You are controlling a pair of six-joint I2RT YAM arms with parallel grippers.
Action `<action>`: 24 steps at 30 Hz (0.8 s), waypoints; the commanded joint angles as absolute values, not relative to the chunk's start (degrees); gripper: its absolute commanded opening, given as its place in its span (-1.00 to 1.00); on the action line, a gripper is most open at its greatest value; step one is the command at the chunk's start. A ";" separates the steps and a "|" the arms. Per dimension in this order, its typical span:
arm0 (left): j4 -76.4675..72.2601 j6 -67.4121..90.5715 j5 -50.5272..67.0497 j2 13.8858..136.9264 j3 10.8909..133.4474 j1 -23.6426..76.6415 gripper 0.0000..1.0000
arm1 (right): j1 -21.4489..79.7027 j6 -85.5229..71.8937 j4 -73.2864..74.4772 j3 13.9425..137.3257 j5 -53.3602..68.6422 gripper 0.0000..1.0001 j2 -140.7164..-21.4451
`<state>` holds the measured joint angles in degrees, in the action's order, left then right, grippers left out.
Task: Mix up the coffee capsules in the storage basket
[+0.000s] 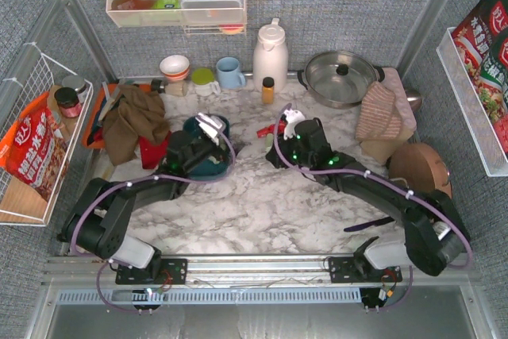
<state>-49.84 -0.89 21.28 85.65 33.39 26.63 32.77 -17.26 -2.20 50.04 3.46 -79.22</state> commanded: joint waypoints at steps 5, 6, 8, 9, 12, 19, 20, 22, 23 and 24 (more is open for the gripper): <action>-58.65 -17.54 24.15 84.45 29.23 35.56 0.99 | 34.11 -21.62 -20.38 45.36 17.44 -0.62 -73.88; -58.69 -18.86 24.09 84.17 28.76 36.57 0.99 | 34.32 -22.39 -21.33 45.09 18.01 -0.62 -73.84; -58.62 -20.91 23.69 83.66 28.04 38.32 0.99 | 34.65 -23.28 -22.67 44.84 18.89 -0.62 -73.87; -58.62 -21.63 23.28 83.47 27.85 39.15 0.99 | 34.84 -23.49 -22.94 44.87 19.02 -0.62 -73.98; -58.86 -23.65 22.93 82.64 27.20 40.65 0.99 | 35.14 -23.85 -22.78 45.42 19.49 -0.62 -74.62; -60.65 -25.95 19.81 80.74 25.98 41.75 0.99 | 35.71 -25.30 -24.06 45.97 20.93 -0.62 -76.74; -60.72 -26.49 19.62 80.46 25.79 41.76 0.99 | 35.74 -25.31 -23.97 46.05 20.96 -0.62 -76.99; -60.95 -26.80 18.99 79.91 25.60 41.88 0.99 | 35.81 -25.40 -23.59 46.59 21.28 -0.62 -77.52; -60.99 -26.81 18.70 79.63 25.56 41.84 0.99 | 35.92 -25.44 -23.44 46.67 21.41 -0.62 -77.84; -61.01 -26.93 18.52 79.34 25.57 41.84 0.99 | 35.92 -25.48 -23.34 46.94 21.56 -0.62 -78.13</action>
